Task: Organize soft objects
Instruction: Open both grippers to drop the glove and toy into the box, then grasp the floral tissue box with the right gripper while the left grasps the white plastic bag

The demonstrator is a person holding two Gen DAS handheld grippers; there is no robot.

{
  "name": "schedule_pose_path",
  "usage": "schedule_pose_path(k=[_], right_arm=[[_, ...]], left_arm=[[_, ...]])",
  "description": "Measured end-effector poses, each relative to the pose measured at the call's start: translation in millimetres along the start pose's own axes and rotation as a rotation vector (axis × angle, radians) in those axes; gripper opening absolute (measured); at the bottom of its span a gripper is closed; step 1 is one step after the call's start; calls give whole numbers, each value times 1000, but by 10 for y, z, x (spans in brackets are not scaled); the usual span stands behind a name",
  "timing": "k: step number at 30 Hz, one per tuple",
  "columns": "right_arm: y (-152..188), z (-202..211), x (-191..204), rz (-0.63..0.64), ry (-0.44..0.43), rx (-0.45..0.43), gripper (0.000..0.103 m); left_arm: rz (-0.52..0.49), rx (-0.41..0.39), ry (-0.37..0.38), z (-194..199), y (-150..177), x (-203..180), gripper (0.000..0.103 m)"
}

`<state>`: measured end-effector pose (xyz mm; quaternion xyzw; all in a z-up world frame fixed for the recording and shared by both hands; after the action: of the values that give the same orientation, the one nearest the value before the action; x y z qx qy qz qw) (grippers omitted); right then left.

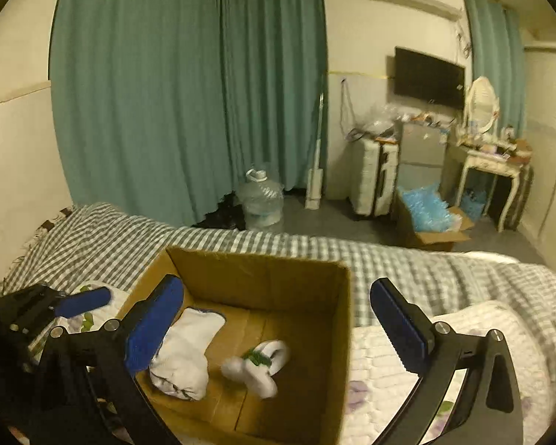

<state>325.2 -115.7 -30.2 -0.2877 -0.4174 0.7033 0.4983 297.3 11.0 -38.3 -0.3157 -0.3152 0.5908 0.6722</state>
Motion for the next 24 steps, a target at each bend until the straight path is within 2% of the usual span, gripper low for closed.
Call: schedule_pose_path(k=[2,7,9,10,11,14,20,24], right_arm=[[-73,242,50,4,18,-20,101],[-247,1096,198,16,60,-78,101],[-290,1477,259,13,84,-103,101],[-310,1682,293,12,101,-123,102],[-325,1874,329,14,111,-140,102],[-328,2307,521,41,115,-152,102],[-41,2715,867,76,101,-109,102],[374,2631,1010,65,75,-46,102]], left_arm=[[2,-13,-6,295,-40,30,65],[-16,-135,-24,1331,-224,128,65],[-9,-187,-22,1788,-276,198,71],[3,-210,-18,1975,-292,231,83],[17,-235,-14,2160,-298,280,86],[42,-267,-6,2602,-272,383,86],[13,-230,-37,2850,-15,428,86],[25,-190,-45,2660,325,456,86]])
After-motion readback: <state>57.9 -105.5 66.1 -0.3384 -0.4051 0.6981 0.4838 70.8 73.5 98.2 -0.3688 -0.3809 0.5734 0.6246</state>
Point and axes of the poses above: each gripper's, at about its wrist camera, not at the fingertips, and z roughly against the way its jaws point, x to its left, y to its underside, the point moved 7 cm from there along -z, roughly the way its jaws point
